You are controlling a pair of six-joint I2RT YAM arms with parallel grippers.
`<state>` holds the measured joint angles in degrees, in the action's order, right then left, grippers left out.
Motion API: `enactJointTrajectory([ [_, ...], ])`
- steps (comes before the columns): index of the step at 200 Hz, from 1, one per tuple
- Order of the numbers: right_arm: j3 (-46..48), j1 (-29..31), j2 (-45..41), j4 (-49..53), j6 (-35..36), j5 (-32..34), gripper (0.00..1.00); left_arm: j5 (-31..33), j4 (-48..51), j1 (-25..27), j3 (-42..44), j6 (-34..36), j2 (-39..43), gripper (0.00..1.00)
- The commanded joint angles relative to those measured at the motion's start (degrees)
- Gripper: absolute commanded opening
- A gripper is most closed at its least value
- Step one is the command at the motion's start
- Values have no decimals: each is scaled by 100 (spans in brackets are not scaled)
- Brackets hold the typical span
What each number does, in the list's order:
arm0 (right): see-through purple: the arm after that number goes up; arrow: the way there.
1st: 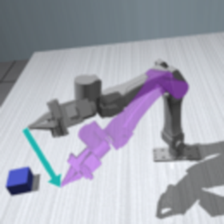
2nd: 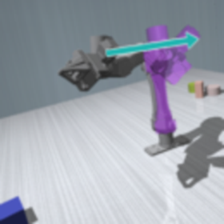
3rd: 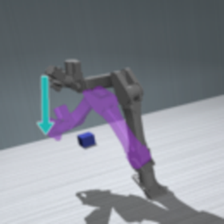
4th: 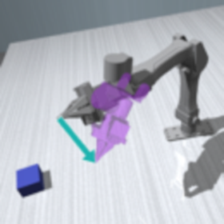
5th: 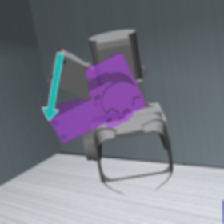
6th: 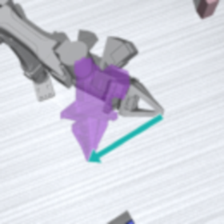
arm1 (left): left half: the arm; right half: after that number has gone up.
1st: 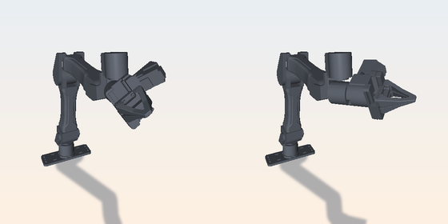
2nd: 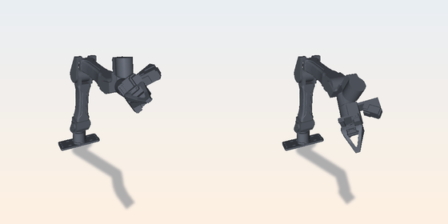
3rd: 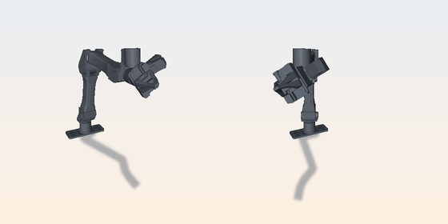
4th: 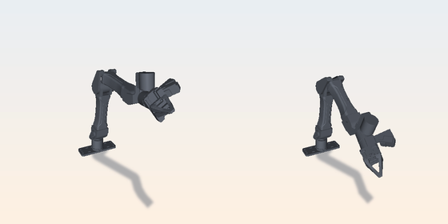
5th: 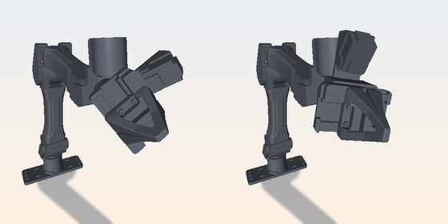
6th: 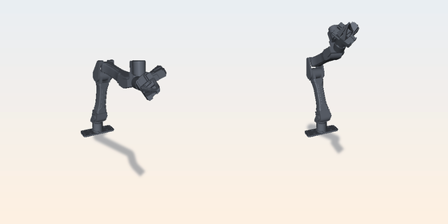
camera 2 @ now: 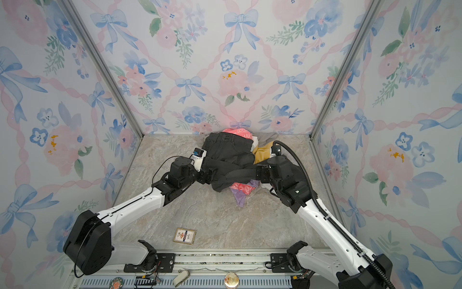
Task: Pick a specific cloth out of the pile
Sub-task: 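Hold the jeans down with the left gripper while the right gripper grasps the pink garment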
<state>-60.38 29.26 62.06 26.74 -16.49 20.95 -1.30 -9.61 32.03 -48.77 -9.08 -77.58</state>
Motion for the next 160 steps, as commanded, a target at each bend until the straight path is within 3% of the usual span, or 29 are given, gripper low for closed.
enactJointTrajectory([
  [1,-580,-259,492,42,-78,-608,93,-12,12,-32,-146,-120,-7,96],
  [22,-1215,-660,1260,-117,-139,-1425,93,-42,14,-39,-148,-116,12,96],
  [69,-3832,-1200,3632,465,-11,-2537,88,-34,10,-65,-177,-35,-74,96],
  [110,-5859,-1387,5354,1128,213,-2767,84,-255,3,29,-170,-21,28,95],
  [160,-7566,-1567,6793,1357,337,-2863,81,33,3,124,-123,126,-70,95],
])
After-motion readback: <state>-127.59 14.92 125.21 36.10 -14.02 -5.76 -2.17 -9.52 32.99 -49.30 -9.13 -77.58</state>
